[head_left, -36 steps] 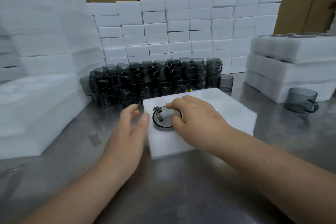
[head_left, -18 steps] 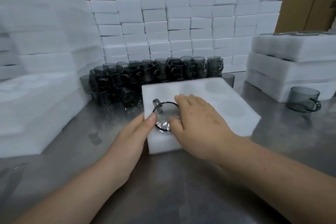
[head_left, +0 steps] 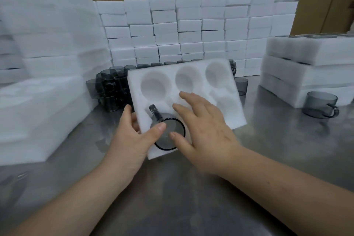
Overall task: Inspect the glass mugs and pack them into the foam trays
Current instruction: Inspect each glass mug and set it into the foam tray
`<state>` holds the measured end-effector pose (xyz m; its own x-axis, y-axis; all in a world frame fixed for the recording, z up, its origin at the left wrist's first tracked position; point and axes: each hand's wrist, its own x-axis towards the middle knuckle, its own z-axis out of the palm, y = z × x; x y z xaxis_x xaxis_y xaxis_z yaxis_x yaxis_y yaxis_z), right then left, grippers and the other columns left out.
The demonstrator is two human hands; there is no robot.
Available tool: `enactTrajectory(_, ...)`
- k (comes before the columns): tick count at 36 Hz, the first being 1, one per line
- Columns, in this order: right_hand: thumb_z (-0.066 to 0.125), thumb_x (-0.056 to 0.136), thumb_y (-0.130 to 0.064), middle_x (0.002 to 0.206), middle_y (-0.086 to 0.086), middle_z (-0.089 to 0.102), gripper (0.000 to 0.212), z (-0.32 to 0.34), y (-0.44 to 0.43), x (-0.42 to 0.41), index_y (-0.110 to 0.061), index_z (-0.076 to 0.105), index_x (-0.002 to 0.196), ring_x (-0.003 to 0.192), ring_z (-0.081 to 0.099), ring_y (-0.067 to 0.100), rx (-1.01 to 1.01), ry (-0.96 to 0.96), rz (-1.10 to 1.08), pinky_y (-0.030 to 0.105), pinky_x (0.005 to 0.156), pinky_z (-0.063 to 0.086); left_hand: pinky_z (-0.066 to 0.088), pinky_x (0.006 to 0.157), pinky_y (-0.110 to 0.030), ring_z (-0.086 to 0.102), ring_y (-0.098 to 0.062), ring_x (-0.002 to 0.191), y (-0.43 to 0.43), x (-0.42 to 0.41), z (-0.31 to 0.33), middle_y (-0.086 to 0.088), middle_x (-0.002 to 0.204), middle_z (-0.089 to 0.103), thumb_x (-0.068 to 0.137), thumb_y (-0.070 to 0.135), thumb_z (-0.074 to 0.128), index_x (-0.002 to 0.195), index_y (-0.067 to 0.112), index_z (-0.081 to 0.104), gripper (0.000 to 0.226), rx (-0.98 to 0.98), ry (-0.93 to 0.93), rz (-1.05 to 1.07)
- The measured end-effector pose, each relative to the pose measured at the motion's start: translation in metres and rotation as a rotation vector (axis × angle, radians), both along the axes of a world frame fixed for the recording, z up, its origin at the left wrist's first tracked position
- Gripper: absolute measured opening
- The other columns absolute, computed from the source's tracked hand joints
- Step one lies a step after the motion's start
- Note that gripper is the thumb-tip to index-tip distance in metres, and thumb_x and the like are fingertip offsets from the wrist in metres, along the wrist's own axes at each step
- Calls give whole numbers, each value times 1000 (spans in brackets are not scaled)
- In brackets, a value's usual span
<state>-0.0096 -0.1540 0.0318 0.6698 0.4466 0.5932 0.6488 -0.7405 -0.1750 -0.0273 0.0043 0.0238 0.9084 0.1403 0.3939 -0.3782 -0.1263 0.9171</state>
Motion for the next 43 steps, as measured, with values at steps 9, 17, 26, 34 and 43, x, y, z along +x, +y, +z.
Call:
enactTrajectory(9, 59, 72, -24, 140, 17, 40, 46, 5, -3, -4, -14, 63, 116, 129, 37, 38, 190, -83, 75, 54, 105, 27, 49, 81, -19, 61, -7, 105, -4, -3, -2, 6, 115, 64, 59, 20, 74, 124, 31, 43, 73, 128, -72, -46)
enactTrajectory(17, 53, 74, -24, 93, 11, 61, 30, 4, -2, 0, -9, 71, 92, 81, 60, 31, 206, -256, 32, 35, 76, 39, 40, 104, -44, 48, -15, 124, -4, -5, -4, -3, 138, 45, 48, 37, 73, 143, 24, 25, 107, 208, 4, -50)
enactTrajectory(26, 67, 70, -18, 66, 10, 57, 16, 8, 1, 6, -10, 74, 82, 57, 56, 30, 236, -341, -49, 39, 57, 47, 38, 105, -36, 43, -9, 124, -7, -6, -4, 9, 137, 40, 49, 41, 72, 146, 31, 14, 113, 499, 15, 158)
enactTrajectory(34, 65, 65, -29, 63, 9, 54, 20, 13, 3, 4, -16, 75, 75, 56, 54, 29, 150, -380, -101, 33, 58, 39, 43, 99, -35, 48, -11, 118, -8, -8, -5, 11, 134, 39, 45, 48, 76, 145, 36, 11, 120, 527, 9, 191)
enactTrajectory(43, 64, 67, -25, 66, 8, 56, 16, 12, 5, 4, -12, 73, 70, 58, 55, 29, 134, -381, -146, 35, 58, 42, 43, 96, -33, 47, -12, 117, -9, -6, -6, 5, 136, 40, 43, 49, 72, 145, 36, 9, 121, 588, 19, 225)
